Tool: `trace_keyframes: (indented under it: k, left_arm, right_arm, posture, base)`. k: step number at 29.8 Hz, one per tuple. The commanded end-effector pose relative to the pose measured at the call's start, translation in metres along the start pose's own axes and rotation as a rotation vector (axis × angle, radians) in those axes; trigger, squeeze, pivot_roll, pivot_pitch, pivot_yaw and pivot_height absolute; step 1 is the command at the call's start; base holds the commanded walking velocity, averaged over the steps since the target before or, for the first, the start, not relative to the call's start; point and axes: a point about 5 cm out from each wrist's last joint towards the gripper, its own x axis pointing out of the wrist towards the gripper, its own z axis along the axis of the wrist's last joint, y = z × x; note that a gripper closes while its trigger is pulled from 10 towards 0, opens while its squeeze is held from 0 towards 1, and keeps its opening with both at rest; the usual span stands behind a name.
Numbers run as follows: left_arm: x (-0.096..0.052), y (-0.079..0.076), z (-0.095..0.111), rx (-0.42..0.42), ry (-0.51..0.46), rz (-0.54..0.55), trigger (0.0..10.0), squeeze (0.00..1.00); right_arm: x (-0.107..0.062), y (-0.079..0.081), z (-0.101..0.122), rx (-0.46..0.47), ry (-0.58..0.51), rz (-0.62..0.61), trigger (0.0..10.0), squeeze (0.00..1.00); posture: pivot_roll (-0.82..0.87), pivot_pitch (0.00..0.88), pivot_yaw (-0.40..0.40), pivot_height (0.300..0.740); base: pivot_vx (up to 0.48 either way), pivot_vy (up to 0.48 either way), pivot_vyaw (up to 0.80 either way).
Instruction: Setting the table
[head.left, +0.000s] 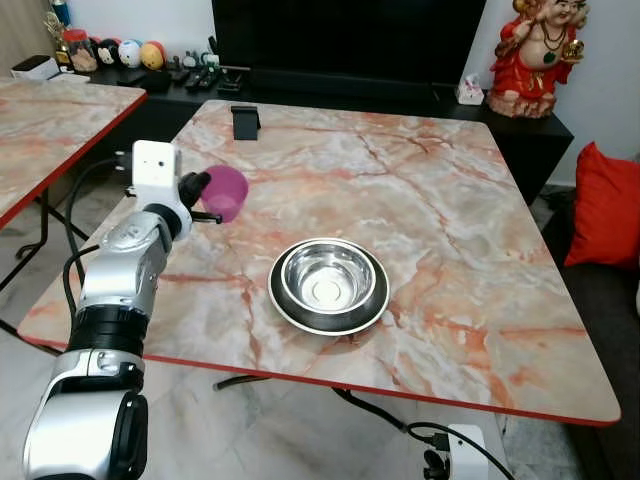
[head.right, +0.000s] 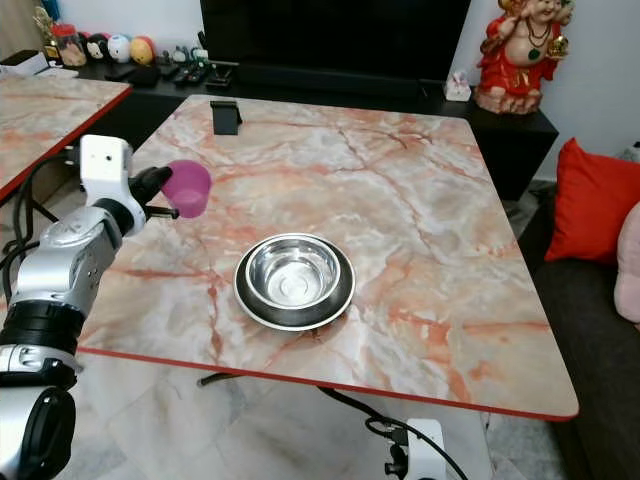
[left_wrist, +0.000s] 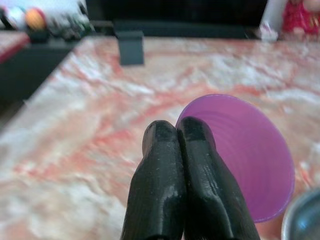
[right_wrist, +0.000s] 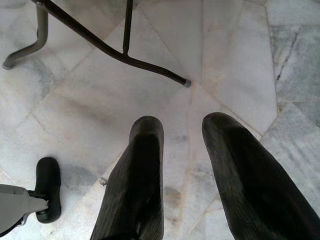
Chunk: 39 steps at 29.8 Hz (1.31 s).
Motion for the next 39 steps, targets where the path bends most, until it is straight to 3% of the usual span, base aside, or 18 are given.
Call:
trace_keyframes:
  k: [1, 7, 10, 39]
  left_arm:
    - [0.004, -0.007, -0.004, 0.003, 0.047, -0.021, 10.0, 0.0]
    - [0.009, -0.014, -0.012, -0.039, 0.087, -0.023, 10.0, 0.0]
    - [0.01, -0.016, -0.014, -0.02, 0.089, -0.007, 10.0, 0.0]
    - [0.019, -0.02, -0.023, -0.291, 0.132, 0.115, 10.0, 0.0]
  right_arm:
    - [0.0, -0.002, -0.001, 0.0, 0.01, -0.002, 10.0, 0.0]
    - [-0.001, -0.003, -0.002, -0.003, 0.009, -0.001, 10.0, 0.0]
    - [-0.001, -0.003, -0.002, -0.005, 0.008, 0.001, 10.0, 0.0]
    - [0.0, -0.001, 0.0, -0.005, 0.008, 0.007, 10.0, 0.0]
  posture:
    - [0.09, 0.0, -0.078, 0.74]
    - [0.09, 0.0, -0.082, 0.74]
    - [0.09, 0.0, -0.085, 0.74]
    - [0.09, 0.0, -0.086, 0.74]
  base:
    - [0.0, 0.0, 0.0]
    - [0.0, 0.0, 0.0]
    - [0.0, 0.0, 0.0]
    - [0.0, 0.0, 0.0]
